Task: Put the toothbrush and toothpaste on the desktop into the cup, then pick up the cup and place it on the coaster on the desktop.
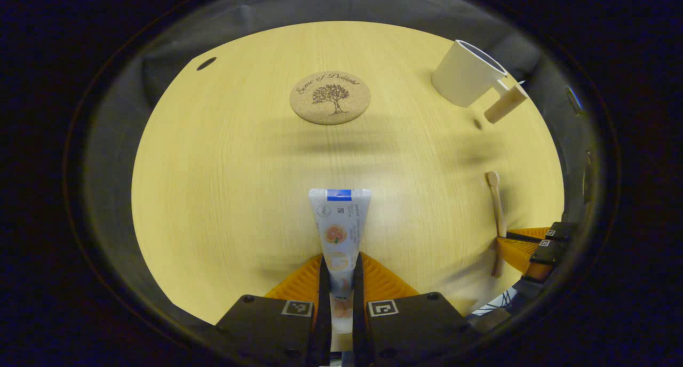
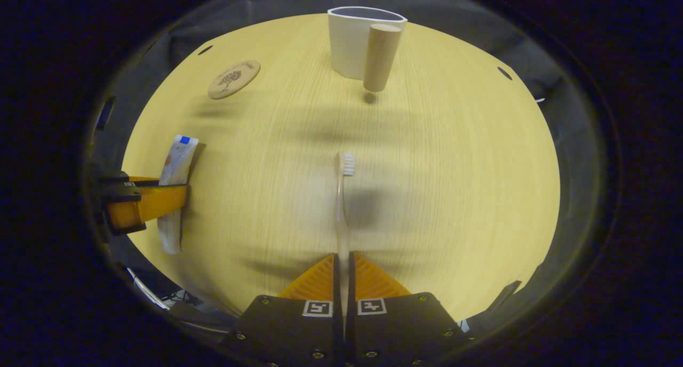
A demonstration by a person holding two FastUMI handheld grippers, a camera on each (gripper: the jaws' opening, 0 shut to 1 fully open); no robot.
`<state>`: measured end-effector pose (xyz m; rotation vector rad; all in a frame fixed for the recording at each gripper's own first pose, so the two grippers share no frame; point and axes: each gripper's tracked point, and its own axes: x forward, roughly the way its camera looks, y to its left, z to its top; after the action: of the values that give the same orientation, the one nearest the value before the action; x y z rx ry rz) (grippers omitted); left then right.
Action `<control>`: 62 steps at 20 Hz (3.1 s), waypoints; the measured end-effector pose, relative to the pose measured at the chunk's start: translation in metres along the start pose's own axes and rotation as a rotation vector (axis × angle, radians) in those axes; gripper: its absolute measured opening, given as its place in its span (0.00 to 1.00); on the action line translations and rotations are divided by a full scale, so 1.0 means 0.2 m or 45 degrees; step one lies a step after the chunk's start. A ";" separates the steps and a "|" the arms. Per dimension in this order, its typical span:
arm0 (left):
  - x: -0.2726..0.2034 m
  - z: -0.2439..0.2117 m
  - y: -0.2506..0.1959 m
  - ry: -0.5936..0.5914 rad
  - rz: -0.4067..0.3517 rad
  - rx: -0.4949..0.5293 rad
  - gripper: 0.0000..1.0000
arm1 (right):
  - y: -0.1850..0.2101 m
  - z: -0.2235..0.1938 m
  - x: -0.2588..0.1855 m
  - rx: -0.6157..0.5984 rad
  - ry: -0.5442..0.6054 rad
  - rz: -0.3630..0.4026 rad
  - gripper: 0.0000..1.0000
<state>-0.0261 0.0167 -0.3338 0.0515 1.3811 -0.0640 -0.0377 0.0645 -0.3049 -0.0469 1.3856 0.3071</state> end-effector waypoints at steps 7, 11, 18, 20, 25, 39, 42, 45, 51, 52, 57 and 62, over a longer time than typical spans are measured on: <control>-0.08 0.03 -0.02 -0.142 -0.031 -0.067 0.23 | 0.07 0.08 -0.11 0.022 -0.231 0.107 0.02; -0.15 0.10 -0.03 -0.253 -0.019 -0.089 0.23 | 0.11 0.16 -0.19 0.010 -0.397 0.153 0.02; -0.33 0.22 -0.10 -0.437 -0.073 -0.162 0.23 | 0.13 0.34 -0.42 0.001 -0.694 0.211 0.03; -0.38 0.27 -0.12 -0.498 -0.087 -0.190 0.22 | 0.11 0.40 -0.50 0.014 -0.774 0.222 0.03; -0.51 0.45 -0.15 -0.682 -0.112 -0.214 0.23 | 0.06 0.60 -0.64 0.037 -0.952 0.238 0.02; -0.75 0.90 -0.16 -1.024 -0.150 -0.328 0.23 | -0.08 1.38 -0.81 -0.023 -1.329 0.173 0.02; -0.76 0.91 -0.16 -1.040 -0.137 -0.344 0.23 | -0.11 1.48 -0.76 -0.046 -1.363 0.153 0.02; -0.75 0.94 -0.18 -1.049 -0.130 -0.353 0.23 | -0.12 1.53 -0.65 -0.088 -1.339 0.127 0.03; -0.76 0.96 -0.21 -1.054 -0.103 -0.335 0.23 | -0.14 1.50 -0.49 -0.166 -1.247 0.092 0.04; -0.75 0.97 -0.22 -1.053 -0.102 -0.336 0.23 | -0.14 1.50 -0.48 -0.170 -1.236 0.098 0.04; -0.76 0.98 -0.26 -1.059 -0.119 -0.345 0.23 | -0.17 1.47 -0.46 -0.136 -1.197 0.127 0.13; -0.75 1.03 -0.29 -1.076 -0.170 -0.377 0.23 | -0.27 1.44 -0.53 -0.117 -1.223 0.099 0.27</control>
<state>0.1423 -0.0544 -0.1486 -0.2881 0.5359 0.0106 0.2358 0.0546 -0.1554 0.0735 0.4207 0.3880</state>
